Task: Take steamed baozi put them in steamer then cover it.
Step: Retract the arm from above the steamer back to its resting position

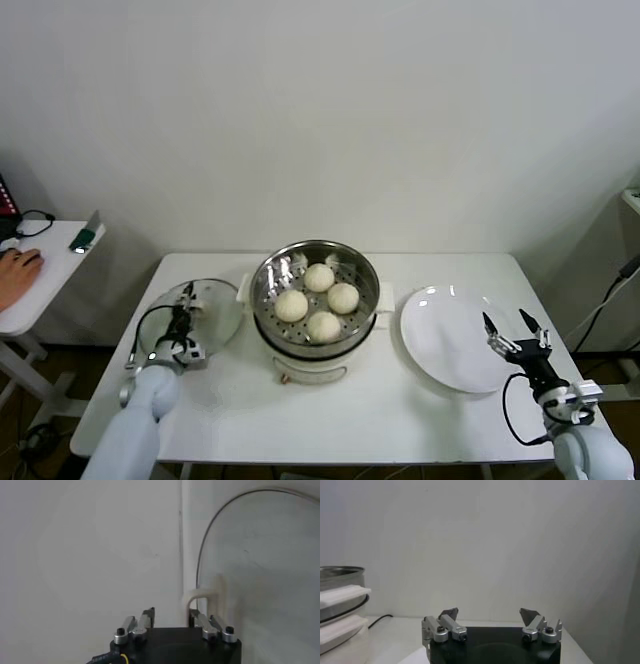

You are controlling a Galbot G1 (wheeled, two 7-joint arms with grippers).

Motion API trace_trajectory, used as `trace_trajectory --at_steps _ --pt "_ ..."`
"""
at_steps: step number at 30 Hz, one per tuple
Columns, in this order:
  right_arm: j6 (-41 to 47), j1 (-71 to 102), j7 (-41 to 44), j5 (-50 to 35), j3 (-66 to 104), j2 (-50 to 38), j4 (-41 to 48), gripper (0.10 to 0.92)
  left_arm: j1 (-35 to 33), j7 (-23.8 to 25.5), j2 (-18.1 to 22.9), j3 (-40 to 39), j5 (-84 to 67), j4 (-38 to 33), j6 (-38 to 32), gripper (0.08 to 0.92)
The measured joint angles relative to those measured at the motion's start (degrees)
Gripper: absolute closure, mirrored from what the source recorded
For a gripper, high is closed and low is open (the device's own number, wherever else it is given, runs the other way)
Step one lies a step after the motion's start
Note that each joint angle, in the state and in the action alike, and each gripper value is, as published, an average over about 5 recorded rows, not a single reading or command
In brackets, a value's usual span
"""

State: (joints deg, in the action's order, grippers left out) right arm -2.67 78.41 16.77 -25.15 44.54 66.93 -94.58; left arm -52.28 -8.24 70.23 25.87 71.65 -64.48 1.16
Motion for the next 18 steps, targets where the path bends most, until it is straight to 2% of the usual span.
trace_trajectory --at_steps 10,18 --pt "-0.76 -0.22 0.63 1.26 0.14 0.35 0.71 0.203 -1.09 0.1 -0.99 0.33 -1.44 -2.03 0.33 0.834" --pt "-1.01 -0.69 0.88 1.45 0.42 -0.1 1.17 0.203 -4.24 -0.93 -2.53 1.35 -2.74 -7.58 1.79 0.848"
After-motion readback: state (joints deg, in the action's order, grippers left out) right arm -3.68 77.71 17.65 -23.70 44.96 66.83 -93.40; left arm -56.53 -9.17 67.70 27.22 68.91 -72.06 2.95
